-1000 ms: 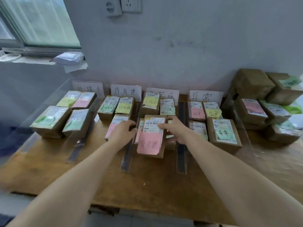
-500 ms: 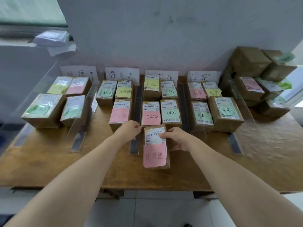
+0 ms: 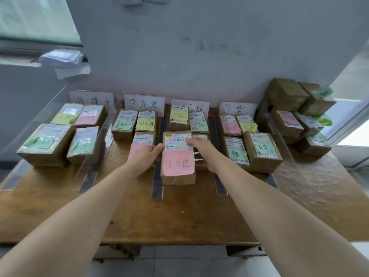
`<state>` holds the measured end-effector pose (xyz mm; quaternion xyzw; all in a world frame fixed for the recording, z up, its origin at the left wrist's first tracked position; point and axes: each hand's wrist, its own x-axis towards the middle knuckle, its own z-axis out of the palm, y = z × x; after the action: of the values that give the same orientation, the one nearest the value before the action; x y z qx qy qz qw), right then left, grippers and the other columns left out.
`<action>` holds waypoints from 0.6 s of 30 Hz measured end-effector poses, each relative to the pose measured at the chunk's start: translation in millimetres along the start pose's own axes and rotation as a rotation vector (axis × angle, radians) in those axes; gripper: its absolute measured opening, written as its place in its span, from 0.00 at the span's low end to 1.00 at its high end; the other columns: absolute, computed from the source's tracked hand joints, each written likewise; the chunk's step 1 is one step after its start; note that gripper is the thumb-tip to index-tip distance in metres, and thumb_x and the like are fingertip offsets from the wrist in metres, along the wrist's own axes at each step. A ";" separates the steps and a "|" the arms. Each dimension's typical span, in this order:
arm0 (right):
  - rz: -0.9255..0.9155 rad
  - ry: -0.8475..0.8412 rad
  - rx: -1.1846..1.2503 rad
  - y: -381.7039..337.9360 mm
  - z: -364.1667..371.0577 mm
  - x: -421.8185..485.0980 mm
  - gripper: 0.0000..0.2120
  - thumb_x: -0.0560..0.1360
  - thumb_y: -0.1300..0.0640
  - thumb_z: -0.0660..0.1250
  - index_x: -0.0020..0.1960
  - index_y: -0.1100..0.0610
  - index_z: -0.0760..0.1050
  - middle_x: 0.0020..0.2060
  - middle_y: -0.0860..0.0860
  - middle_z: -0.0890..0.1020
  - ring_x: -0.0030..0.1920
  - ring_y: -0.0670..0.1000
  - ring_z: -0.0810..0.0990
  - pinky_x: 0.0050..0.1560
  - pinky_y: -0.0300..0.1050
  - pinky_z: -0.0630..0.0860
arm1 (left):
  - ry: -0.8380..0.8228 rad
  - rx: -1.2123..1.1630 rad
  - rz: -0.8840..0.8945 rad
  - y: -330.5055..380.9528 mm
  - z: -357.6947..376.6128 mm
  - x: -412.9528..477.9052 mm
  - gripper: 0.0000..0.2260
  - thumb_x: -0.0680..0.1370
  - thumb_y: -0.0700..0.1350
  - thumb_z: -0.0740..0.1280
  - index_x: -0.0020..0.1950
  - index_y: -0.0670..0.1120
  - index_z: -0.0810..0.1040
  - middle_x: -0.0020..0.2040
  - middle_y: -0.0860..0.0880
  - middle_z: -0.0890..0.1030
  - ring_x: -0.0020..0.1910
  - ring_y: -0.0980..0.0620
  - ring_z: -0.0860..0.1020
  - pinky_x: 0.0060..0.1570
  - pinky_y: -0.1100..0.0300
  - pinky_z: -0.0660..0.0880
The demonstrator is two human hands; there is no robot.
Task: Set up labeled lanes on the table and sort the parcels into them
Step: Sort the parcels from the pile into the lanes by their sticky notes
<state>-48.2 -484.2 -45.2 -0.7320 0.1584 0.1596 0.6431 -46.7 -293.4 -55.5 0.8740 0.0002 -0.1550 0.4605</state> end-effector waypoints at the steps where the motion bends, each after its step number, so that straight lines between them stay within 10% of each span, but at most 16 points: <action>1: -0.014 0.002 0.003 -4.2 0.0 -0.2 0.18 0.78 0.47 0.65 0.65 0.53 0.72 0.52 0.51 0.83 0.54 0.50 0.79 0.42 0.44 0.72 | 0.000 -0.023 0.010 4.5 -1.7 -0.7 0.16 0.82 0.55 0.53 0.51 0.47 0.76 0.45 0.48 0.81 0.48 0.48 0.80 0.53 0.53 0.77; 8: -0.103 0.056 0.011 -19.2 -28.1 1.1 0.15 0.80 0.50 0.62 0.64 0.56 0.73 0.52 0.49 0.83 0.56 0.51 0.79 0.61 0.52 0.73 | -0.032 -0.018 0.055 44.9 8.2 10.5 0.18 0.82 0.57 0.50 0.62 0.49 0.71 0.43 0.49 0.80 0.42 0.49 0.79 0.46 0.53 0.77; 18: -0.072 0.143 0.076 -20.0 -89.3 15.8 0.18 0.79 0.47 0.63 0.64 0.55 0.71 0.50 0.54 0.84 0.50 0.54 0.83 0.54 0.51 0.79 | -0.170 -0.048 0.084 89.6 45.0 34.7 0.20 0.83 0.58 0.48 0.62 0.48 0.72 0.49 0.45 0.80 0.42 0.45 0.81 0.44 0.54 0.80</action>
<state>-22.6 -570.7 -23.4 -0.7218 0.1834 0.0774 0.6628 -12.9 -386.1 -16.6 0.8455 -0.0718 -0.2092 0.4860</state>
